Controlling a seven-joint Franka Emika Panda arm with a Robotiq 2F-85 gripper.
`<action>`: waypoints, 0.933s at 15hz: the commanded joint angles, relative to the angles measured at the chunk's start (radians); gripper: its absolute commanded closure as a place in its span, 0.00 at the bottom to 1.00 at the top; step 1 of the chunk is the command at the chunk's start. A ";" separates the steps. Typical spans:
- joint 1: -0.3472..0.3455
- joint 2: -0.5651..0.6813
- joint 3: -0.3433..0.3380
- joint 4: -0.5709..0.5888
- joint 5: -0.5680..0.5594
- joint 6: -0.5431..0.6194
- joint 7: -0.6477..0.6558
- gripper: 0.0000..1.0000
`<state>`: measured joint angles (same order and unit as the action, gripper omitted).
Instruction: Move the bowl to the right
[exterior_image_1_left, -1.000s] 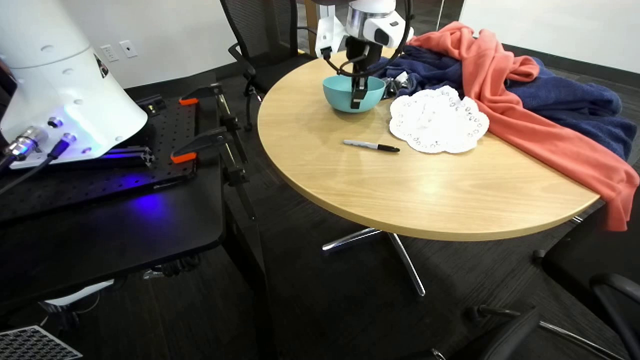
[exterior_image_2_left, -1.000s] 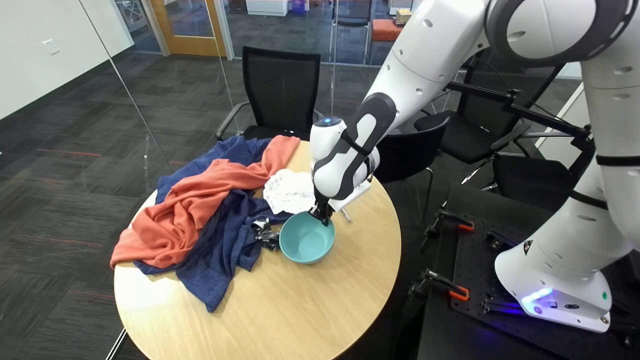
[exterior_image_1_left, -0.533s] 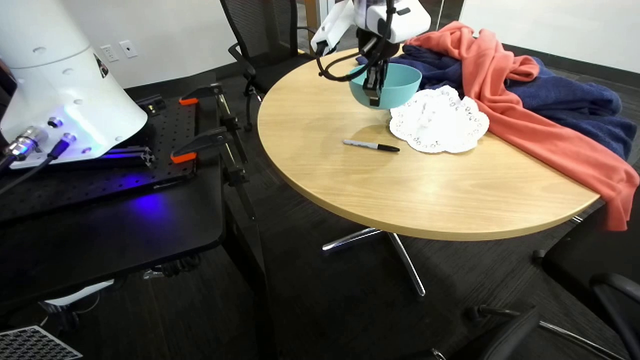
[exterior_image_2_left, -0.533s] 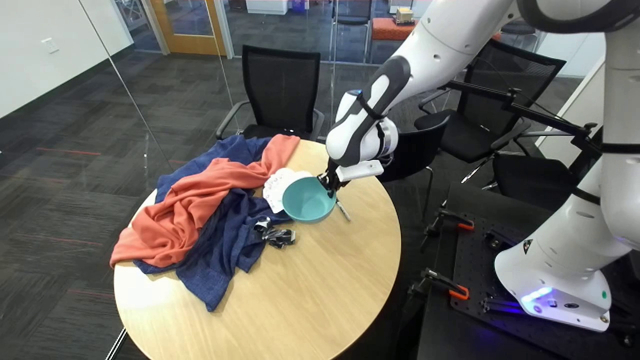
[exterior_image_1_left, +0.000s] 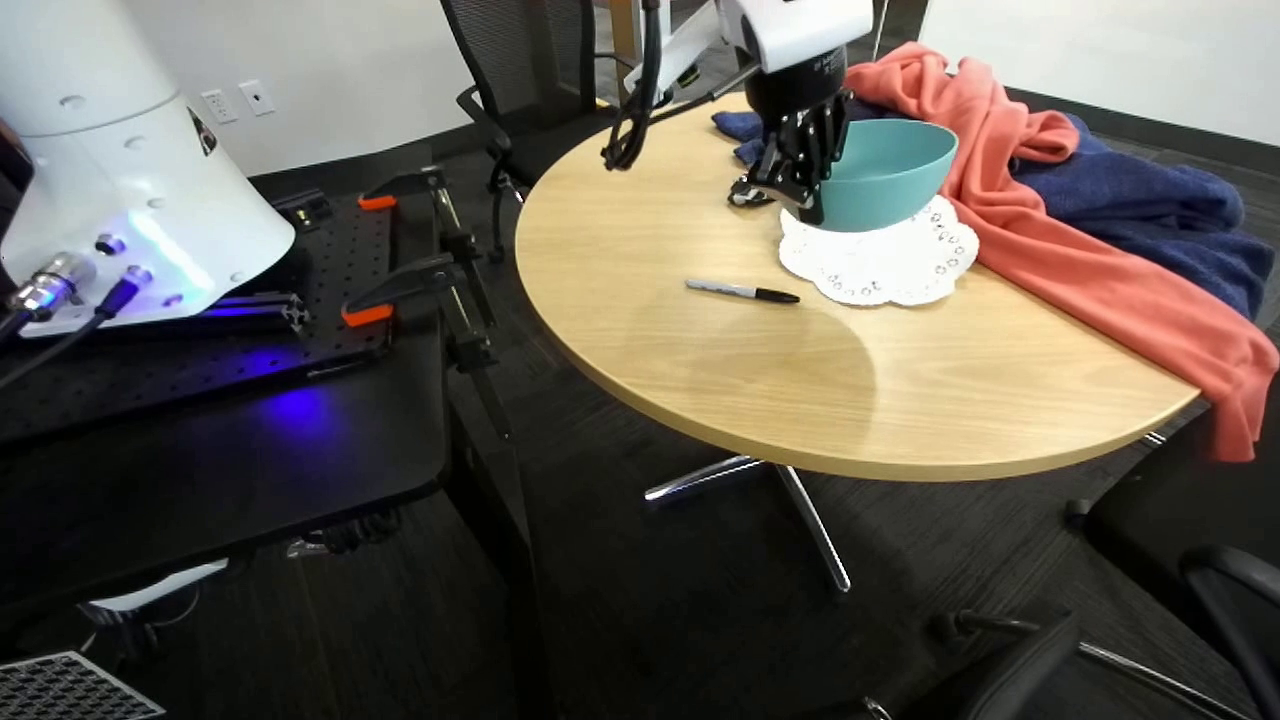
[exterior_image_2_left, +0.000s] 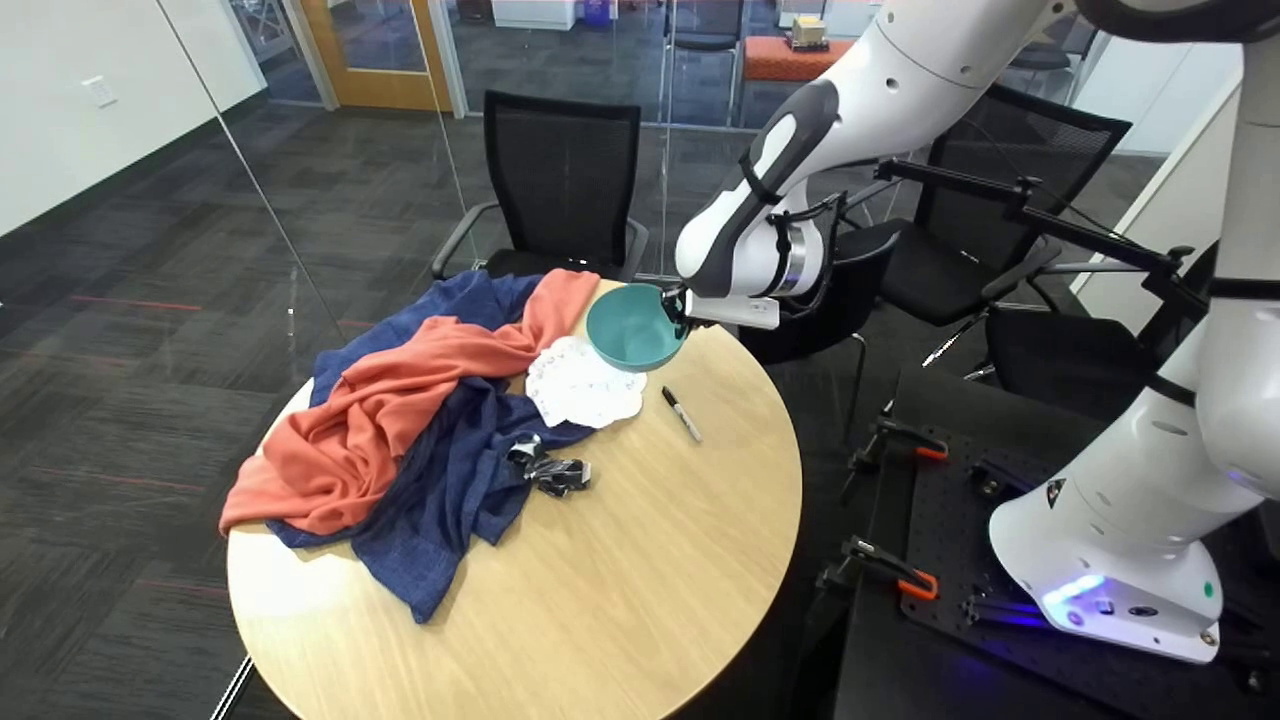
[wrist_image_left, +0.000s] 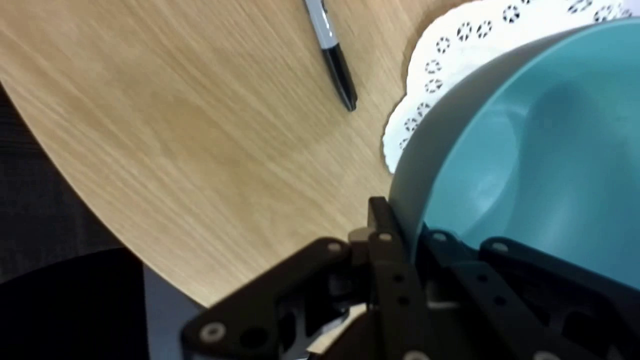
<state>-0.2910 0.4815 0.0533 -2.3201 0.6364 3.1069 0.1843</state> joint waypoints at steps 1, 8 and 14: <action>0.030 0.022 -0.053 0.005 0.059 0.082 0.108 0.98; 0.034 0.159 -0.101 0.089 0.143 0.128 0.287 0.98; 0.034 0.253 -0.123 0.160 0.136 0.101 0.366 0.98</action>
<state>-0.2764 0.7007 -0.0511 -2.2014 0.7535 3.2094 0.5116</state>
